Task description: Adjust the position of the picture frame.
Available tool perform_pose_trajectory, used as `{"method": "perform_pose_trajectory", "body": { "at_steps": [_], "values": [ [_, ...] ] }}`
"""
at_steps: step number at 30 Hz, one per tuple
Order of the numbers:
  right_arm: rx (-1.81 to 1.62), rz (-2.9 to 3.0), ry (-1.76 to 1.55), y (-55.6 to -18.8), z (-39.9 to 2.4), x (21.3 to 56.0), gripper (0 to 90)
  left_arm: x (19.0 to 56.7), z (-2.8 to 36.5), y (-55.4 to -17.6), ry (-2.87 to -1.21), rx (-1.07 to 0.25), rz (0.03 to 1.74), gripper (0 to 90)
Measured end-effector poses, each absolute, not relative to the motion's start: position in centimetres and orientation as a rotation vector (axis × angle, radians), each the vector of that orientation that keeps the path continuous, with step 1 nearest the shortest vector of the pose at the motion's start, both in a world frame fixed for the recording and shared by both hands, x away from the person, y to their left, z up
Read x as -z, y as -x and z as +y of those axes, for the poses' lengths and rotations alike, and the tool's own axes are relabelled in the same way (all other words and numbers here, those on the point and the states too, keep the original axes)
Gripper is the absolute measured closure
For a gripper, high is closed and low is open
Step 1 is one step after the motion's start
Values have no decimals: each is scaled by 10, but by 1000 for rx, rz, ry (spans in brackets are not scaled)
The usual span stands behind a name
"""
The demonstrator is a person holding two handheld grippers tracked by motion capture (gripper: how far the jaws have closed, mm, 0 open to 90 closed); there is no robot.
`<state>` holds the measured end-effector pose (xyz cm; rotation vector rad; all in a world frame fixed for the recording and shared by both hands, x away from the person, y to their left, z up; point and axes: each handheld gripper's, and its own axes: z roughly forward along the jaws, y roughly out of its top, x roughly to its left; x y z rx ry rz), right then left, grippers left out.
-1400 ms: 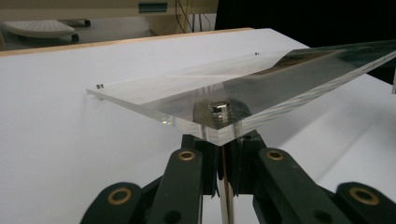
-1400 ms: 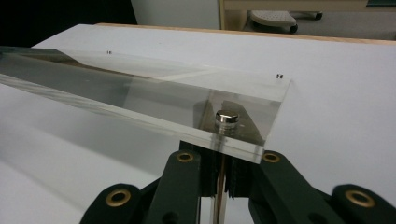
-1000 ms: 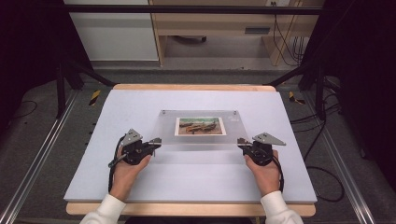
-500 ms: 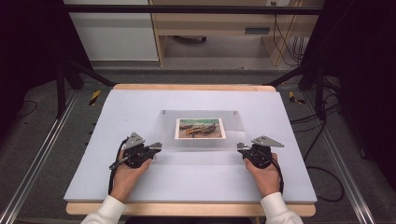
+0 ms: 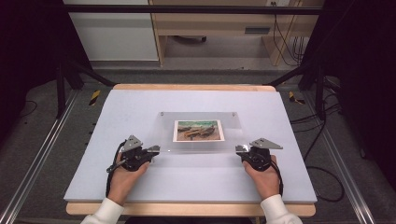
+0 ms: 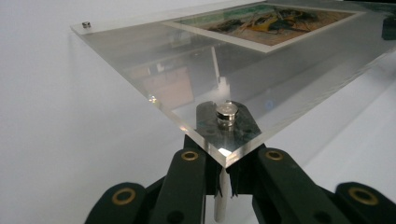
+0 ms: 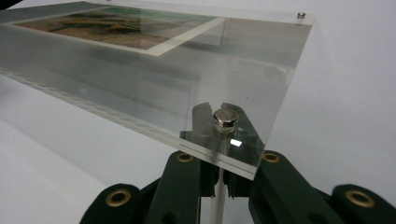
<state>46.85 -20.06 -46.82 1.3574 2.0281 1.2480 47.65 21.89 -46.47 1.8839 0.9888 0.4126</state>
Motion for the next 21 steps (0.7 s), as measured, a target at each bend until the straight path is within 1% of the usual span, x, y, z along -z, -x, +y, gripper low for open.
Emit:
{"method": "perform_pose_trajectory", "body": {
  "at_steps": [13, 21],
  "values": [
    [-1200, 2076, -1387, -463, -199, 477, 844, 472, 218, -474, -1954, -418, 997, 838],
    [-1200, 2080, -1377, -461, -199, 478, 841, 472, 218, -473, -1952, -416, 999, 838]
  ]
}}
